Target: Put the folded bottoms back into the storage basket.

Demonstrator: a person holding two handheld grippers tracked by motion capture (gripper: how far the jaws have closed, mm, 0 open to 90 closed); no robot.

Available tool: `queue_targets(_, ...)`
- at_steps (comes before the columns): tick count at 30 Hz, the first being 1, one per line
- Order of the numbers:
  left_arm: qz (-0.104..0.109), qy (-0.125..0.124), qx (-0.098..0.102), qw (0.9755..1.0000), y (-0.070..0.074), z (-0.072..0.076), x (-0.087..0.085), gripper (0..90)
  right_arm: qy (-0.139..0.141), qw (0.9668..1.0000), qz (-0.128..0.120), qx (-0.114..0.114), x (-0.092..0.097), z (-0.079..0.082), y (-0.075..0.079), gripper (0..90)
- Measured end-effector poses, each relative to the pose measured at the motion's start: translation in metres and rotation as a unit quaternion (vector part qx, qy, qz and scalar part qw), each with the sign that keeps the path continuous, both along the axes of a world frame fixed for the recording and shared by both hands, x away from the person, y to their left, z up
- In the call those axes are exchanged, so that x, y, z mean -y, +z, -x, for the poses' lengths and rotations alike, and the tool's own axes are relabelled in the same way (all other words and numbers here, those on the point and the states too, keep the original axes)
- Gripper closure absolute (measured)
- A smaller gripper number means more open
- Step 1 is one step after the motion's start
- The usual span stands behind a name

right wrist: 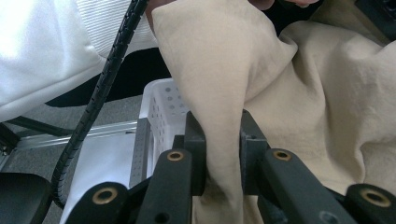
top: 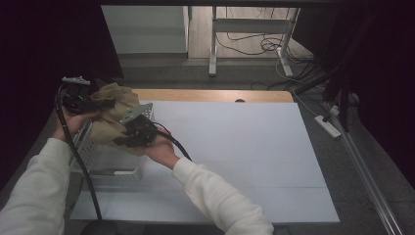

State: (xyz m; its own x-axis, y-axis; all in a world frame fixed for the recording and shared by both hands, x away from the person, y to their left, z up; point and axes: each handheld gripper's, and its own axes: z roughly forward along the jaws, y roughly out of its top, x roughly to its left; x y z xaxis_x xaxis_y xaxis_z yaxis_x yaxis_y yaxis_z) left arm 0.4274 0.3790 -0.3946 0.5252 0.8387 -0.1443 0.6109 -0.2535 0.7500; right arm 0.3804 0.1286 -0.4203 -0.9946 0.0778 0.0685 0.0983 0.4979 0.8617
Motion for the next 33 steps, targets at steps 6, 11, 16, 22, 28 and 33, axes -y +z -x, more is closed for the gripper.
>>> queue_targets(6, -0.003, 0.0, -0.003, 1.0, -0.001, -0.002, 0.0, 59.6, 0.0, 1.0, 0.0, -0.002, -0.002, 0.0, -0.002, 78.1)
queue_targets(11, -0.006, 0.002, -0.012, 0.9999, -0.008, -0.008, -0.001, 59.6, 0.0, 1.0, 0.004, -0.007, -0.006, -0.003, -0.006, 78.0)
queue_targets(16, -0.007, 0.003, -0.022, 0.9997, -0.014, -0.013, -0.002, 59.6, -0.003, 0.9999, 0.011, -0.013, -0.01, -0.006, -0.012, 78.0)
queue_targets(22, -0.012, 0.005, -0.034, 0.9994, -0.022, -0.019, -0.003, 59.6, -0.004, 0.9998, 0.011, -0.018, -0.018, -0.008, -0.017, 77.9)
queue_targets(28, -0.02, 0.002, -0.044, 0.9988, -0.031, -0.021, -0.004, 59.5, 0.0, 0.9996, 0.019, -0.022, -0.024, -0.008, -0.025, 77.9)
queue_targets(33, -0.018, 0.0, -0.052, 0.9985, -0.038, -0.024, -0.002, 59.5, -0.001, 0.9993, 0.024, -0.027, -0.025, -0.009, -0.029, 77.8)
